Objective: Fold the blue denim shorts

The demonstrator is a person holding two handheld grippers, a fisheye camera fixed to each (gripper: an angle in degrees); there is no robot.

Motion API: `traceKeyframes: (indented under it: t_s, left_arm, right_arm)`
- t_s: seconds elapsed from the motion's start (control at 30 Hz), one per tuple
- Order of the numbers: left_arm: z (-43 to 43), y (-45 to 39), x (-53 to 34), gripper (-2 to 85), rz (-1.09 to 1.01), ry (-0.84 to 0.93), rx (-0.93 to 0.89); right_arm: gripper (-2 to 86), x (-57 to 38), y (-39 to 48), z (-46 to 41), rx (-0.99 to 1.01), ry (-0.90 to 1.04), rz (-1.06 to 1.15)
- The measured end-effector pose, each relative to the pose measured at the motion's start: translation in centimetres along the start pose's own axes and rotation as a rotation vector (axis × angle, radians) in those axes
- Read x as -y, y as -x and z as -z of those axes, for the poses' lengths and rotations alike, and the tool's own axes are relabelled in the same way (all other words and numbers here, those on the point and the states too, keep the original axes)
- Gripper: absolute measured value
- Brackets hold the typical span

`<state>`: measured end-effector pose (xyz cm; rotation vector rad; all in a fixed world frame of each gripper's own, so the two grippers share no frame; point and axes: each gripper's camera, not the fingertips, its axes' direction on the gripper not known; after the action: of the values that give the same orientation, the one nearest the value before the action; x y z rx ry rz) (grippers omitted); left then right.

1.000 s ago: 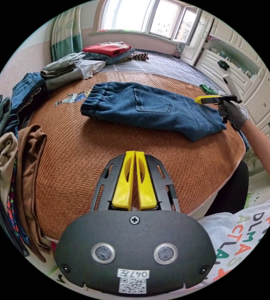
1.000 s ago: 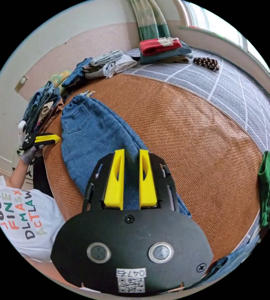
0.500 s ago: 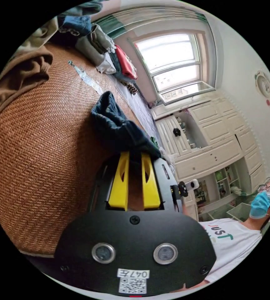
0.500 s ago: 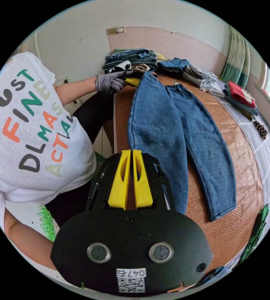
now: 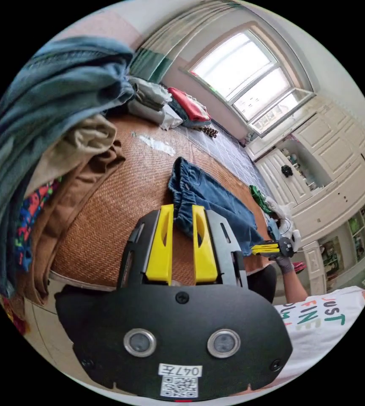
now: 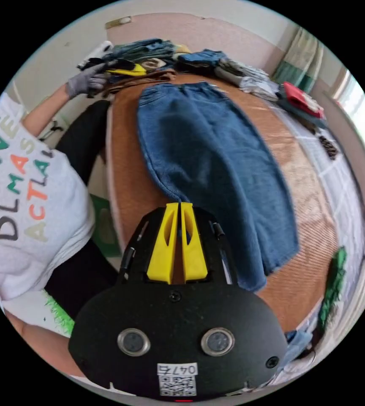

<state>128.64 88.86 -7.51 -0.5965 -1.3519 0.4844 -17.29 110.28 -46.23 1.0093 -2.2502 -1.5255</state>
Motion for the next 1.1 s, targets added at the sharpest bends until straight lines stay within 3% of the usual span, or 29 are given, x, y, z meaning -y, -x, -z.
traceKeyframes:
  t_s: [0.1,0.2,0.33,0.4,0.53,0.63,0.77,0.93,1.1]
  left_arm:
    - [-3.1,-5.5,3.3,6.3,-0.140,0.056,0.004]
    - [-10.8,-9.2,5.1,6.1,-0.206,0.193,-0.031]
    - [-16.1,-12.0,4.6,5.1,-0.241,0.266,0.041]
    - [-16.6,-11.9,4.6,2.9,-0.250,0.288,0.068]
    - [-17.7,-11.2,5.4,-0.5,-0.295,0.402,0.072]
    - [-15.6,-13.3,6.4,-0.9,-0.341,0.392,0.067]
    - [-16.7,-20.2,7.5,-1.0,-0.453,0.321,-0.178]
    - [-27.4,-24.0,4.3,-1.0,-0.474,0.583,-0.087]
    - [-25.6,-20.6,3.1,-1.0,-0.380,0.542,-0.187]
  right_arm:
    - [-1.0,-0.2,-5.1,1.1,-0.162,0.002,-0.178]
    - [-1.0,-0.7,-8.2,1.4,-0.125,0.057,-0.330]
    - [-0.6,-3.3,-4.5,1.1,0.091,0.165,-0.061]
    - [-0.3,-5.7,-4.0,0.7,0.173,0.172,-0.050]
    - [0.2,-11.0,-7.9,2.0,0.426,0.093,-0.221]
    - [-0.3,-11.3,-9.1,7.2,0.330,-0.100,-0.180]
    - [-1.2,-7.9,-12.0,9.3,0.252,-0.325,-0.203]
    - [-1.2,0.4,-15.1,0.4,0.147,-0.105,-0.264]
    - [-0.8,3.3,-17.1,-7.1,0.094,0.077,-0.264]
